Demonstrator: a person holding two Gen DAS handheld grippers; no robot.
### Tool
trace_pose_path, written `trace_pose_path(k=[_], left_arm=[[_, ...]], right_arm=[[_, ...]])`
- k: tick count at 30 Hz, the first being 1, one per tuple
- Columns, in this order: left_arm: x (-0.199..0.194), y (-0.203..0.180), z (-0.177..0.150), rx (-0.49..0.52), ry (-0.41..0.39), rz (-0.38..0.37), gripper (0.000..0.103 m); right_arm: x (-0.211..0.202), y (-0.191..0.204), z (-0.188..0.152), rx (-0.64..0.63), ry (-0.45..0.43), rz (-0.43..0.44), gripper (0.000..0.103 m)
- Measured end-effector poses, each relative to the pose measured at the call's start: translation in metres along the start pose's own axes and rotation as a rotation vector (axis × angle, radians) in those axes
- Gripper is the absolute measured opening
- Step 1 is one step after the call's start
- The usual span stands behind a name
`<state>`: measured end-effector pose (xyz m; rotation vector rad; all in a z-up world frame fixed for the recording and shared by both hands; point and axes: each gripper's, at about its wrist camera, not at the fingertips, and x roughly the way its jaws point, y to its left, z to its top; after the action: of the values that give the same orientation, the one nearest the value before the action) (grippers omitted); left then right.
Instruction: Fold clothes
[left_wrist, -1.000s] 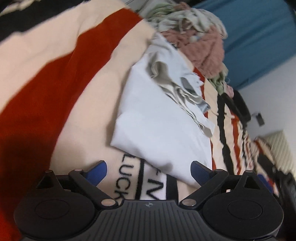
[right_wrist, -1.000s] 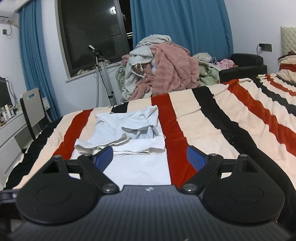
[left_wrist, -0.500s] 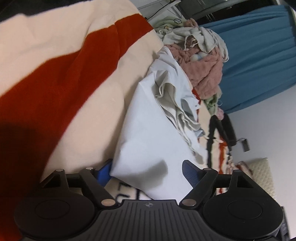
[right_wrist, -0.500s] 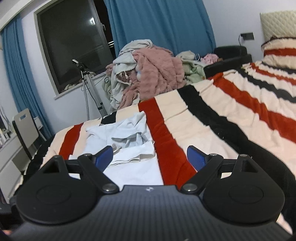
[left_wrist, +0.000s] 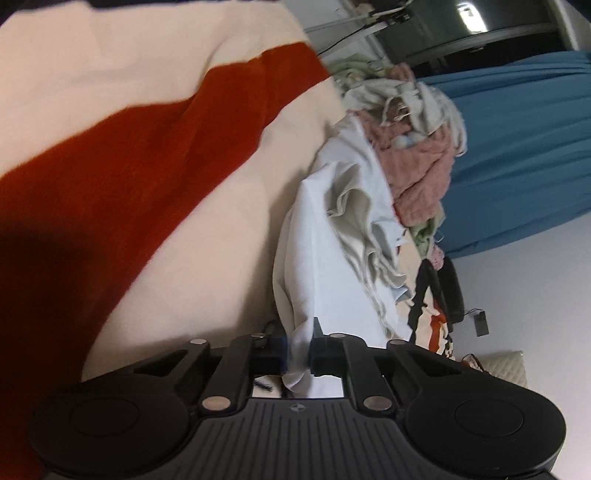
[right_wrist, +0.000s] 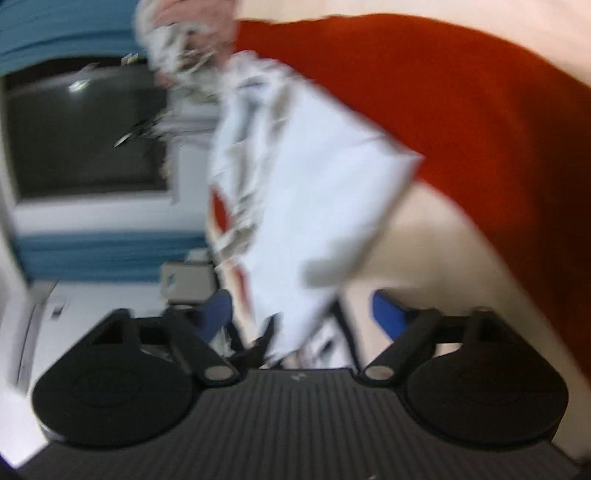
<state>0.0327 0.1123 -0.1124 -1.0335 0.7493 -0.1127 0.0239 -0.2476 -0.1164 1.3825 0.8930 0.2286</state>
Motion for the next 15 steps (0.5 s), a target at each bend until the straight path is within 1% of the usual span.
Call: trace_pose_path(k=[2,3,5,6,7,8,10,12,15], left_arm=[[-0.003,-0.002,0.000,0.004,-0.023,-0.025,0.009],[-0.005,-0.004,0.000,0.006,-0.034,-0.038,0.008],[-0.006,-0.005,0.000,-0.002,-0.046,-0.062,0.008],[-0.007,-0.005,0.001,-0.005,-0.046,-0.072,0.008],[-0.008,-0.006,0.001,-0.003,-0.048,-0.081,0.008],[-0.009,-0.008,0.001,0.003,-0.051,-0.090,0.008],[-0.012,-0.013,0.002,0.029,-0.053,-0.120,0.007],[-0.017,-0.018,0.003,0.041,-0.055,-0.160,0.007],[-0.034,-0.027,0.001,0.065,-0.078,-0.208,0.007]], right_arm=[[0.000,-0.006,0.004,0.018,-0.041,-0.015,0.063],[-0.002,-0.007,0.006,0.018,-0.077,-0.021,0.060],[-0.007,-0.007,0.009,0.001,-0.156,-0.043,0.043],[-0.008,-0.006,0.012,-0.011,-0.191,-0.055,0.038],[-0.007,-0.006,0.015,-0.019,-0.198,-0.058,0.030],[-0.007,-0.006,0.019,-0.030,-0.200,-0.061,0.016],[-0.006,-0.001,0.021,-0.070,-0.195,-0.064,0.011],[-0.012,0.008,0.021,-0.121,-0.226,-0.028,0.009],[-0.030,0.036,0.016,-0.271,-0.290,0.051,0.008]])
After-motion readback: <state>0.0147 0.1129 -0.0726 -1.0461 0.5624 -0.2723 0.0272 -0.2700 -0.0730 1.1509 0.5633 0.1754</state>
